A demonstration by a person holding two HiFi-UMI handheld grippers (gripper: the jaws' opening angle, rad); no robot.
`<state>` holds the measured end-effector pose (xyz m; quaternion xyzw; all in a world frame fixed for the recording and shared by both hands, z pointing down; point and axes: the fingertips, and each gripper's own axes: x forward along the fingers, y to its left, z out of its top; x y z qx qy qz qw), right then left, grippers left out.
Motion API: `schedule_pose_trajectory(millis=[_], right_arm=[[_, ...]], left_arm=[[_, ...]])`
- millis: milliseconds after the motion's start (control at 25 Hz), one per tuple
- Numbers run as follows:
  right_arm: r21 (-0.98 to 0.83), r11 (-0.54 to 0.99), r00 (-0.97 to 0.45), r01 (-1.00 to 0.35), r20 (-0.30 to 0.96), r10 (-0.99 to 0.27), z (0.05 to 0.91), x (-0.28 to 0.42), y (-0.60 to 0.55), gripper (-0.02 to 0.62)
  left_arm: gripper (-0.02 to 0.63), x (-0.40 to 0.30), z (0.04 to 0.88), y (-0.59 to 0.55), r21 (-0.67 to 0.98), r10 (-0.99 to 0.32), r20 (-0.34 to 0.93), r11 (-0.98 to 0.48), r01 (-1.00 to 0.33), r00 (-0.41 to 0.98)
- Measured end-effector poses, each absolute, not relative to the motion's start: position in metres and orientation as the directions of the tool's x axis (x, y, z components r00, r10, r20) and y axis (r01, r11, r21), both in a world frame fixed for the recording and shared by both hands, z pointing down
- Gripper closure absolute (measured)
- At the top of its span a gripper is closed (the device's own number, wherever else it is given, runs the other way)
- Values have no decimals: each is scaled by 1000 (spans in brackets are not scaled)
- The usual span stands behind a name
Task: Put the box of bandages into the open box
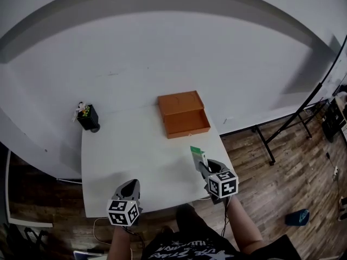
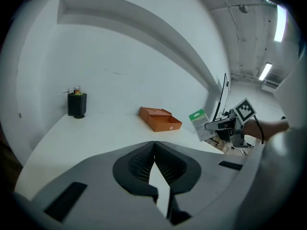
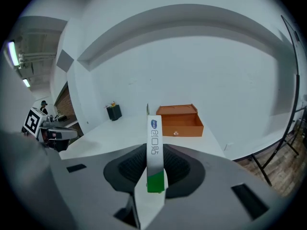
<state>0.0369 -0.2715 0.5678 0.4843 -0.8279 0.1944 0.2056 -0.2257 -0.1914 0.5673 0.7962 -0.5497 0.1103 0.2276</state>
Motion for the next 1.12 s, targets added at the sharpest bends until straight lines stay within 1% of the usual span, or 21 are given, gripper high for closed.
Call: schedule_pose_trajectory(millis=[360, 680, 840, 1120], right_arm=[[-119, 494, -478, -861, 520, -708, 561, 50, -370, 480], [-68, 561, -505, -825, 534, -678, 553, 61, -443, 480], [-13, 618, -520, -786, 554, -650, 550, 60, -474, 480], [99, 725, -531, -681, 616, -583, 561, 46, -514, 480]], left_arm=[[586, -208, 560, -270, 221, -833, 437, -265, -939, 338], [586, -189, 547, -324, 209, -848, 432, -235, -949, 305], [586, -182, 542, -345, 198, -854, 433, -221, -955, 288], [586, -178, 538, -374, 188, -865, 435, -186, -965, 251]])
